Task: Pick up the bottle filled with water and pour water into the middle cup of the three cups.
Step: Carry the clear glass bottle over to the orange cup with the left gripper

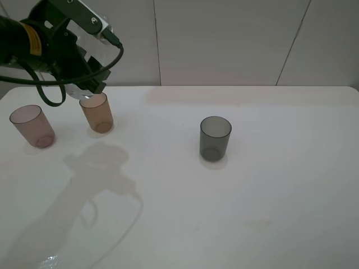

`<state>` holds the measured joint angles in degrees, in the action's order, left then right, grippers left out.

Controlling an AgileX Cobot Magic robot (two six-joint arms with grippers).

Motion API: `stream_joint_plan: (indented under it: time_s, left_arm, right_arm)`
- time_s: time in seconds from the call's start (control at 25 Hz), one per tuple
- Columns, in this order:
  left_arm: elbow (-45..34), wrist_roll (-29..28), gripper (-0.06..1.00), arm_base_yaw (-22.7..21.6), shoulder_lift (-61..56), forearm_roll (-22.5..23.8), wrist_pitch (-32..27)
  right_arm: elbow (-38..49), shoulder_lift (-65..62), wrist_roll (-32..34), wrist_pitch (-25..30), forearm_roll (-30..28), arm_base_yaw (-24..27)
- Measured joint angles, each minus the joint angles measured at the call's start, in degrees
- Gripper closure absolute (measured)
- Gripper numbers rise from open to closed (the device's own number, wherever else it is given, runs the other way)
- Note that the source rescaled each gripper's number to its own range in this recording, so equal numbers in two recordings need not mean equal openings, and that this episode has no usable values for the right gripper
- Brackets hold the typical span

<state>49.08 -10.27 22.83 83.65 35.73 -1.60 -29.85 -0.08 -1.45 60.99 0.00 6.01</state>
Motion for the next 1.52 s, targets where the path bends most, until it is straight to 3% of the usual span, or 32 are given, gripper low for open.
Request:
stream_joint_plan:
  time_s: [0.24, 1.0, 1.24, 1.52]
  left_arm:
    - [0.7, -4.7, 0.93, -4.5, 0.0, 2.8, -1.4]
    - [0.7, -3.9, 0.93, -13.7, 0.0, 19.7, -4.7]
    - [0.7, 1.6, 0.93, -13.8, 0.0, 20.6, -5.4]
    - [0.7, 2.6, 0.93, -15.6, 0.0, 20.8, -5.4]
  right_arm:
    - [0.0, 0.0, 0.0, 0.0, 0.0, 0.0]
    - [0.0, 0.0, 0.0, 0.0, 0.0, 0.0]
    - [0.0, 0.0, 0.0, 0.0, 0.0, 0.0]
    - [0.0, 0.0, 0.0, 0.0, 0.0, 0.0]
